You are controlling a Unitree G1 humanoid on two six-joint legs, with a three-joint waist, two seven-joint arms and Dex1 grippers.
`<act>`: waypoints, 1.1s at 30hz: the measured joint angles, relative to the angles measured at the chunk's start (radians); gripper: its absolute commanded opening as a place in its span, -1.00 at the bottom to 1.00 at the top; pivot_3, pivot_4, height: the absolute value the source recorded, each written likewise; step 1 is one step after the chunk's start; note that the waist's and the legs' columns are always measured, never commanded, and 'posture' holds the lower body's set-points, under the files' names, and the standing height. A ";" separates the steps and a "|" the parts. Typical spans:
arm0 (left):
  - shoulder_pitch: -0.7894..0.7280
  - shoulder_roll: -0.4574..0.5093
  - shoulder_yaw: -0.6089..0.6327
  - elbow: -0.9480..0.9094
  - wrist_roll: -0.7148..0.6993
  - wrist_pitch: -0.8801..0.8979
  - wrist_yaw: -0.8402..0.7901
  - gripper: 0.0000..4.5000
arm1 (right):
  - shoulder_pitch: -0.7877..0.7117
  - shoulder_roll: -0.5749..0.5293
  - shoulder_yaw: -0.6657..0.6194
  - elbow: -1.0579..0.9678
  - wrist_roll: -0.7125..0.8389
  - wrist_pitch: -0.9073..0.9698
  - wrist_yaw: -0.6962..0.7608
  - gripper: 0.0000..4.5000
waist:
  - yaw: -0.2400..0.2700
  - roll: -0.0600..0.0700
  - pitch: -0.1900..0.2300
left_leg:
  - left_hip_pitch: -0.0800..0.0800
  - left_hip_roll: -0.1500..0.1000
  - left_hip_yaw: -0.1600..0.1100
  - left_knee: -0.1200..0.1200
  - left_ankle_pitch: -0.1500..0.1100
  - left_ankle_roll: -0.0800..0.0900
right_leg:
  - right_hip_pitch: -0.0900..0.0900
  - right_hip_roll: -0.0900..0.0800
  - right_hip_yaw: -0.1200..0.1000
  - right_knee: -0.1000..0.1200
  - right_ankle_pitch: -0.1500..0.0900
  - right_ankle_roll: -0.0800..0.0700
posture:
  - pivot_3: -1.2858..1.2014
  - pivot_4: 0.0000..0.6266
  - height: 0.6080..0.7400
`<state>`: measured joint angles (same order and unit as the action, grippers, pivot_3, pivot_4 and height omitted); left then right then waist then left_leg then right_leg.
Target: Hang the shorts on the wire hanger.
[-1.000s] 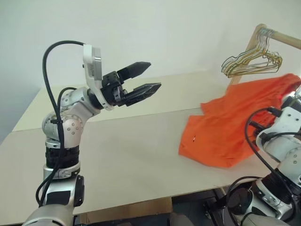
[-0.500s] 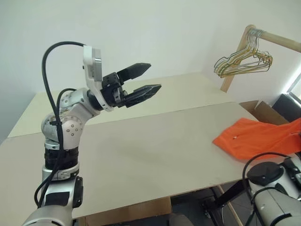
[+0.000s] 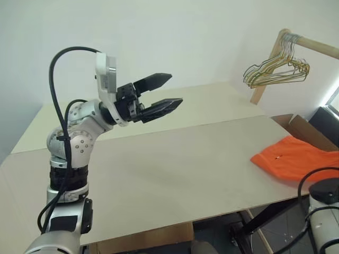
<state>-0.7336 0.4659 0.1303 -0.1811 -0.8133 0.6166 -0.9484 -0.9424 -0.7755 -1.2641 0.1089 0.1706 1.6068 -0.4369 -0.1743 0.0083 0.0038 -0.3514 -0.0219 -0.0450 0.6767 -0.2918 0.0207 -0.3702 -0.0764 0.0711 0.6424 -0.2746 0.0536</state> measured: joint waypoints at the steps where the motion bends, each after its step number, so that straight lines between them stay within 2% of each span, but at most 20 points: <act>1: 0.000 0.001 0.000 0.000 0.000 0.000 -0.004 0.99 | -0.001 -0.014 0.000 0.016 -0.010 0.000 0.010 -1.00 | 0.000 0.000 0.000 | 0.000 0.000 0.000 0.000 0.000 0.000 | 0.000 0.000 0.000 0.000 0.000 0.000 | -0.12 -1.00 1.00; 8: 0.000 0.008 -0.003 0.000 0.000 0.000 -0.008 0.99 | 0.009 -0.056 -0.001 0.095 -0.077 -0.014 0.065 -1.00 | -0.003 -0.001 0.001 | 0.000 0.001 0.001 0.000 0.000 0.000 | 0.001 0.001 0.000 -0.001 0.000 0.000 | -0.11 -1.00 1.00; 12: 0.000 0.012 -0.003 -0.003 0.000 0.000 -0.007 1.00 | 0.010 -0.037 0.010 0.095 -0.112 -0.025 0.085 -0.51 | -0.002 -0.001 0.001 | 0.000 0.001 0.001 0.000 0.000 0.000 | 0.001 0.001 0.001 -0.001 0.000 0.000 | -0.10 -1.00 1.00; 16: 0.001 0.014 -0.004 -0.007 -0.001 0.001 -0.006 1.00 | 0.052 -0.010 0.070 0.078 -0.134 -0.060 0.098 0.15 | 0.000 0.000 0.002 | 0.000 0.001 0.001 -0.001 0.000 0.000 | 0.001 0.001 0.001 -0.001 0.000 0.000 | -0.10 -1.00 1.00; 22: 0.004 0.023 -0.004 -0.012 -0.002 0.002 -0.004 1.00 | 0.067 0.018 0.167 -0.050 -0.169 -0.137 0.099 0.99 | 0.005 0.004 0.003 | 0.000 0.001 0.001 0.000 0.000 0.000 | 0.001 0.001 0.001 -0.001 0.000 0.000 | -0.10 -1.00 1.00; 25: 0.004 0.024 -0.004 -0.012 -0.002 0.002 -0.004 1.00 | 0.151 0.022 0.290 -0.129 -0.220 -0.253 0.079 0.99 | 0.006 0.003 0.003 | 0.000 0.001 0.000 0.000 0.000 0.000 | 0.000 0.001 0.000 -0.001 0.000 0.001 | -0.10 -1.00 1.00; 29: 0.008 0.030 -0.005 -0.012 0.004 0.002 0.012 1.00 | 0.342 0.011 0.513 -0.245 -0.359 -0.538 0.015 0.99 | 0.007 0.004 0.004 | 0.000 0.000 0.001 0.000 0.000 0.000 | -0.001 0.000 0.001 0.000 -0.001 0.001 | -0.10 -1.00 1.00; 33: 0.037 0.035 -0.013 -0.021 0.033 0.002 0.049 1.00 | 0.378 -0.005 0.680 -0.366 -0.455 -0.757 -0.017 0.99 | -0.001 0.003 0.005 | 0.003 0.001 0.002 0.000 0.000 0.000 | 0.000 0.001 0.003 0.000 -0.001 0.002 | -0.07 -1.00 1.00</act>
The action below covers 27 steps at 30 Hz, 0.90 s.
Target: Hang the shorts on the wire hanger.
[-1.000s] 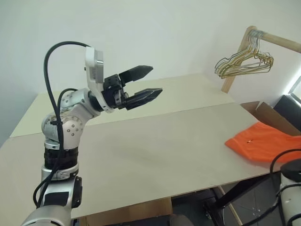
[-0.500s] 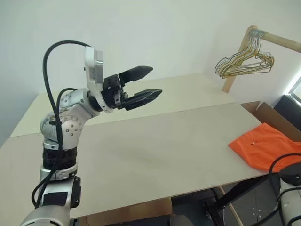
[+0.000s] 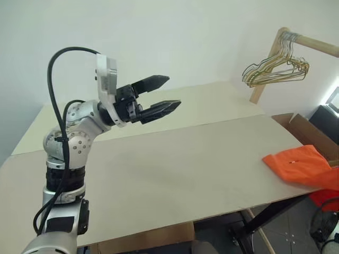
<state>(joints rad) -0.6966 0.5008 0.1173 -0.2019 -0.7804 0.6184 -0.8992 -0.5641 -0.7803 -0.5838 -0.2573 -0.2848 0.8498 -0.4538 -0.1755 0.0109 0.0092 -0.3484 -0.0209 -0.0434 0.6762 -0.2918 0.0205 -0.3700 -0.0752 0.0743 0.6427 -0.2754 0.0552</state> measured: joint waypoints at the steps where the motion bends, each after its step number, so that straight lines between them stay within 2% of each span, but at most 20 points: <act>1: 0.017 0.002 0.000 -0.004 0.011 0.000 0.016 1.00 | -0.002 0.013 0.026 -0.034 -0.002 -0.045 0.010 0.99 | -0.001 0.000 0.000 | 0.001 0.001 0.000 0.000 0.000 0.000 | 0.001 0.001 0.000 0.000 0.000 0.000 | -0.07 -1.00 1.00; 5: 0.085 -0.002 0.003 -0.012 0.068 -0.002 0.122 1.00 | -0.035 0.111 0.123 -0.142 0.092 -0.170 0.132 0.99 | 0.000 -0.003 0.002 | 0.007 0.001 -0.001 0.000 0.000 0.000 | 0.002 0.001 0.000 0.001 0.000 0.000 | -0.02 -1.00 1.00; 9: 0.208 0.021 0.003 -0.094 0.142 -0.007 0.216 1.00 | -0.052 0.212 0.199 -0.253 0.416 -0.158 0.463 0.99 | 0.024 -0.012 0.008 | 0.008 0.003 -0.005 -0.002 0.000 0.000 | 0.001 0.001 -0.003 0.000 0.001 -0.001 | 0.05 -1.00 1.00; 11: 0.251 0.033 -0.001 -0.140 0.195 -0.008 0.262 1.00 | -0.024 0.236 0.228 -0.287 0.559 -0.120 0.595 0.99 | 0.056 -0.017 0.011 | 0.004 0.003 -0.006 -0.002 0.000 0.000 | -0.002 -0.001 -0.005 0.000 0.001 -0.001 | 0.09 -1.00 1.00; 15: 0.330 0.029 0.004 -0.245 0.251 -0.004 0.365 1.00 | 0.079 0.206 0.303 -0.307 0.703 -0.114 0.801 0.99 | 0.150 -0.021 0.014 | -0.005 0.000 -0.006 0.000 0.000 -0.001 | -0.011 -0.005 -0.005 0.001 0.001 -0.001 | 0.12 -1.00 1.00; 19: 0.396 0.115 0.023 -0.296 0.225 0.007 0.308 1.00 | 0.190 0.085 0.414 -0.298 0.750 -0.125 1.021 0.99 | 0.211 -0.023 0.015 | -0.011 -0.002 -0.006 0.000 0.001 -0.003 | -0.019 -0.006 -0.006 0.002 0.002 -0.002 | 0.14 -1.00 1.00; 22: 0.421 0.183 0.041 -0.309 0.195 0.015 0.239 1.00 | 0.247 0.028 0.464 -0.271 0.742 -0.167 1.129 0.99 | 0.228 -0.024 0.015 | -0.011 -0.002 -0.006 0.000 0.001 -0.003 | -0.018 -0.005 -0.007 0.002 0.002 -0.002 | 0.15 -1.00 1.00; 27: 0.451 0.250 0.049 -0.311 0.185 0.012 0.154 1.00 | 0.291 0.006 0.496 -0.200 0.698 -0.256 1.206 0.99 | 0.239 -0.025 0.016 | -0.009 -0.002 -0.005 0.000 0.001 -0.003 | -0.016 -0.002 -0.007 0.003 0.003 -0.003 | 0.16 -1.00 1.00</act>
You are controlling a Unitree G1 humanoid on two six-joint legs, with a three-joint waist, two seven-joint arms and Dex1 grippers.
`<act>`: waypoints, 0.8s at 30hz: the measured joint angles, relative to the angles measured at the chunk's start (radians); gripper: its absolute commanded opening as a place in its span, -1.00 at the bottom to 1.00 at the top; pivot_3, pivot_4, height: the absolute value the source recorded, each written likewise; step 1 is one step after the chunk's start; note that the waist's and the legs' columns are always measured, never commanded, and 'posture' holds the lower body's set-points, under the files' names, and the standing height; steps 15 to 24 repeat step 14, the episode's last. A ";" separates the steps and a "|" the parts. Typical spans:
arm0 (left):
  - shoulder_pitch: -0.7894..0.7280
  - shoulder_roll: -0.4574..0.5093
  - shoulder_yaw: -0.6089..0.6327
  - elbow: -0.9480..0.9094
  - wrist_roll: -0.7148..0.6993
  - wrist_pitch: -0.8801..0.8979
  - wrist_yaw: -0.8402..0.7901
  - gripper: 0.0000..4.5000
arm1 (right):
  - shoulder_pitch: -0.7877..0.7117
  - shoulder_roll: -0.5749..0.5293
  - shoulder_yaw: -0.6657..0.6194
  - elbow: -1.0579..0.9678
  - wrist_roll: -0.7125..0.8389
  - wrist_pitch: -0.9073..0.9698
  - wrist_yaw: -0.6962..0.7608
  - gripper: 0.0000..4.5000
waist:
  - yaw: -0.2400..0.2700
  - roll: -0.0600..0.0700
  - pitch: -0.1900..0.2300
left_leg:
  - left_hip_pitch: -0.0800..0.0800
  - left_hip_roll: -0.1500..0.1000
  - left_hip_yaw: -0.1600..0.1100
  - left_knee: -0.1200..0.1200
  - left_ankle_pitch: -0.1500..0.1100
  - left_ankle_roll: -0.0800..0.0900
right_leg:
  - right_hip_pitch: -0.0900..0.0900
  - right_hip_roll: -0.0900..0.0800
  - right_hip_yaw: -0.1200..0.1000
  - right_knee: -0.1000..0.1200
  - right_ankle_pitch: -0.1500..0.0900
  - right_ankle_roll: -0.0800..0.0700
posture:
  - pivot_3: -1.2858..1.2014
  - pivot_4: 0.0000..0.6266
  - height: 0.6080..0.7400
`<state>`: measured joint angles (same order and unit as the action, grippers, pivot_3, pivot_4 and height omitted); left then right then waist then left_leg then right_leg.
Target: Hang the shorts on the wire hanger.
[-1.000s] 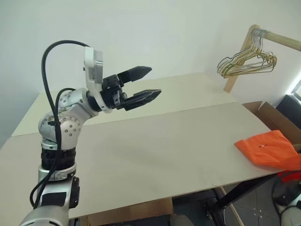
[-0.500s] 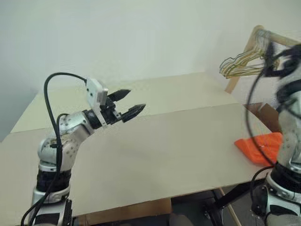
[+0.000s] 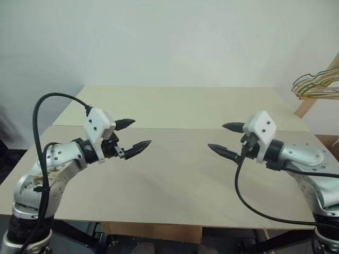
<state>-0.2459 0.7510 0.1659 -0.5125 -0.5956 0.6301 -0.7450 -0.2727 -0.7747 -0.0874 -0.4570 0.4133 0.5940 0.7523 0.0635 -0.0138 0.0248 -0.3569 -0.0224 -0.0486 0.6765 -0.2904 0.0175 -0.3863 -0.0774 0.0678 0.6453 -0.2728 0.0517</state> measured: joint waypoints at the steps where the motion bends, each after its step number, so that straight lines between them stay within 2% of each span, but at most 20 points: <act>1: 0.005 0.004 0.000 0.000 0.000 -0.002 -0.010 1.00 | 0.000 0.000 0.000 0.010 -0.002 -0.010 0.007 0.99 | 0.000 0.000 0.000 | 0.000 0.000 0.000 0.000 0.000 0.000 | 0.000 0.000 0.000 0.000 0.000 0.000 | 0.16 -1.00 1.00; 24: 0.009 0.002 -0.010 0.010 0.009 -0.021 -0.036 1.00 | -0.002 0.000 -0.003 0.016 -0.002 -0.027 0.029 0.99 | 0.005 -0.002 0.001 | 0.000 0.001 0.000 0.000 0.000 0.000 | 0.000 0.000 0.000 0.000 0.000 0.000 | 0.14 -1.00 1.00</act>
